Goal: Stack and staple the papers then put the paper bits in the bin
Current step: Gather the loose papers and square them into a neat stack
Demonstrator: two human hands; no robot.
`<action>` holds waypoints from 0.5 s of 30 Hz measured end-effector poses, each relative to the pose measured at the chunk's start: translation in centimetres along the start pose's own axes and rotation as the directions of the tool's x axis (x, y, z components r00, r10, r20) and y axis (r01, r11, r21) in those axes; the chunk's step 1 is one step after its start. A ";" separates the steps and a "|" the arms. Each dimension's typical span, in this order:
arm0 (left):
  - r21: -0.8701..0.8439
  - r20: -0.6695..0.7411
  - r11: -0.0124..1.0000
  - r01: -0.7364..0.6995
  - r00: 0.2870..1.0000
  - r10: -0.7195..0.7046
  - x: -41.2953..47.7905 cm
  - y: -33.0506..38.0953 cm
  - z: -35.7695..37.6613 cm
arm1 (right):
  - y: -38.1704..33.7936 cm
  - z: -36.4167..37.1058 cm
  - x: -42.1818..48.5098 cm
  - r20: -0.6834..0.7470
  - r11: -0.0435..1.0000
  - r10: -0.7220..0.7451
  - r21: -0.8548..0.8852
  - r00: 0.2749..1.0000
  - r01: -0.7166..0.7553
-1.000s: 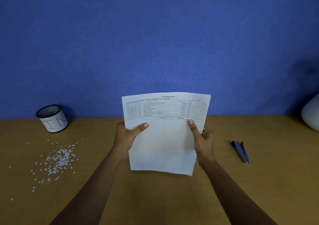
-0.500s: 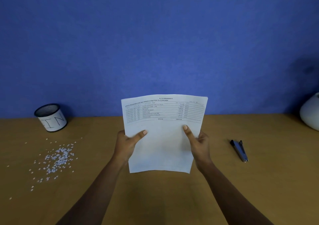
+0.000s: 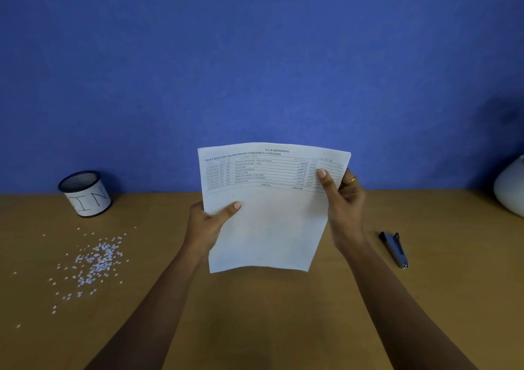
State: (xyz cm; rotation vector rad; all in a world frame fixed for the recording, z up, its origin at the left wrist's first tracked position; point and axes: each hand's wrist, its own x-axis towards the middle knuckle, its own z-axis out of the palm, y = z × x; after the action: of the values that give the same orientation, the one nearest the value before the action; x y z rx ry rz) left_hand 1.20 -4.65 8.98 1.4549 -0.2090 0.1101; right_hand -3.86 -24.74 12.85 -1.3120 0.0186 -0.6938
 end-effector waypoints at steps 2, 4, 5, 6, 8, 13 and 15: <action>0.011 0.009 0.999 -0.035 0.999 0.035 0.2 0.6 -0.1 | -0.3 0.2 -0.1 -0.002 1.000 -0.022 0.014 1.000 0.022; 0.017 0.017 0.999 -0.044 0.999 0.044 0.2 0.7 -0.1 | -0.3 0.3 -0.3 0.004 1.000 -0.026 0.012 1.000 0.026; 0.020 0.017 0.999 -0.037 0.999 0.037 0.2 0.5 -0.1 | -0.2 0.3 -0.4 0.013 1.000 -0.017 0.005 1.000 0.017; 0.020 0.016 0.999 -0.025 1.000 0.025 0.0 0.2 -0.1 | 0.0 0.2 -0.6 0.025 1.000 -0.005 -0.003 1.000 0.005; 0.028 0.017 1.000 0.007 1.000 -0.008 -0.3 -0.5 -0.2 | 0.7 0.0 -1.2 0.048 0.999 0.023 -0.025 0.999 -0.022; 0.057 0.017 0.997 0.045 0.999 -0.046 -0.9 -1.3 -0.4 | 3.1 -0.7 -2.7 0.018 0.986 0.143 -0.085 0.990 -0.141; 0.066 0.012 0.997 0.050 0.999 -0.051 -0.9 -1.2 -0.4 | 3.4 -0.8 -2.6 0.011 0.981 0.160 -0.112 0.987 -0.157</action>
State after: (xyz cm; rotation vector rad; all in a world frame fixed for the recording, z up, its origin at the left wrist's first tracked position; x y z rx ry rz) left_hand 0.55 -4.34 7.62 1.5252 -0.1810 0.0670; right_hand -4.77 -23.90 8.69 -1.4073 0.1462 -0.5498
